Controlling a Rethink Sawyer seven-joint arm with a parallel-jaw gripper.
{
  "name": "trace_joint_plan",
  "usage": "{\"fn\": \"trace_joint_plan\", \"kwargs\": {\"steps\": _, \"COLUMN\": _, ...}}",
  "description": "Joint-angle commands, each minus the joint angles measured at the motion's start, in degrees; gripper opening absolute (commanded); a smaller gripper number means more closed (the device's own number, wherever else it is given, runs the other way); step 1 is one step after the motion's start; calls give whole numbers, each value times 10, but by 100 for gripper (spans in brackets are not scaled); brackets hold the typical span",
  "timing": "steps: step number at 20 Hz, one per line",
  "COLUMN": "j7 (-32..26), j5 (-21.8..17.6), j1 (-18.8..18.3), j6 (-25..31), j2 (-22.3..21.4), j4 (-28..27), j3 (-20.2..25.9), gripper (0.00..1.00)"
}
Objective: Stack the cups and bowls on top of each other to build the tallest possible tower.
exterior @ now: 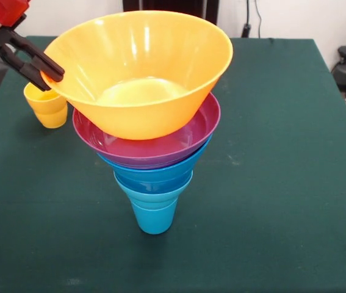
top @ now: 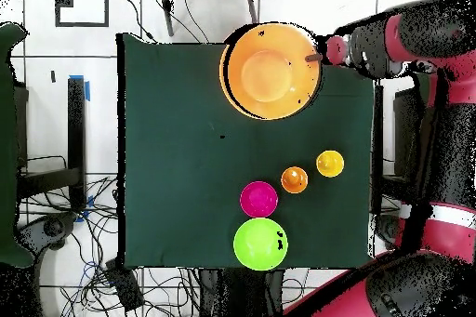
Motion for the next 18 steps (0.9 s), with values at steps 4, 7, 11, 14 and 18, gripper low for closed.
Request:
{"fn": "trace_joint_plan", "kwargs": {"steps": 4, "j7": -166, "j5": -5, "j1": 11, "j6": -20, "j2": -10, "j4": 33, "j3": 13, "gripper": 0}}
{"fn": "trace_joint_plan", "kwargs": {"steps": 7, "j7": -167, "j5": -4, "j1": 6, "j6": -29, "j2": -11, "j4": 44, "j3": 14, "gripper": 0}}
{"fn": "trace_joint_plan", "kwargs": {"steps": 11, "j7": -166, "j5": -3, "j1": -1, "j6": -41, "j2": -14, "j4": 62, "j3": 15, "gripper": 0}}
{"fn": "trace_joint_plan", "kwargs": {"steps": 14, "j7": -164, "j5": -3, "j1": -4, "j6": -47, "j2": -16, "j4": 70, "j3": 16, "gripper": 0}}
{"fn": "trace_joint_plan", "kwargs": {"steps": 18, "j7": -161, "j5": -5, "j1": -1, "j6": -48, "j2": -14, "j4": 67, "j3": 18, "gripper": 0}}
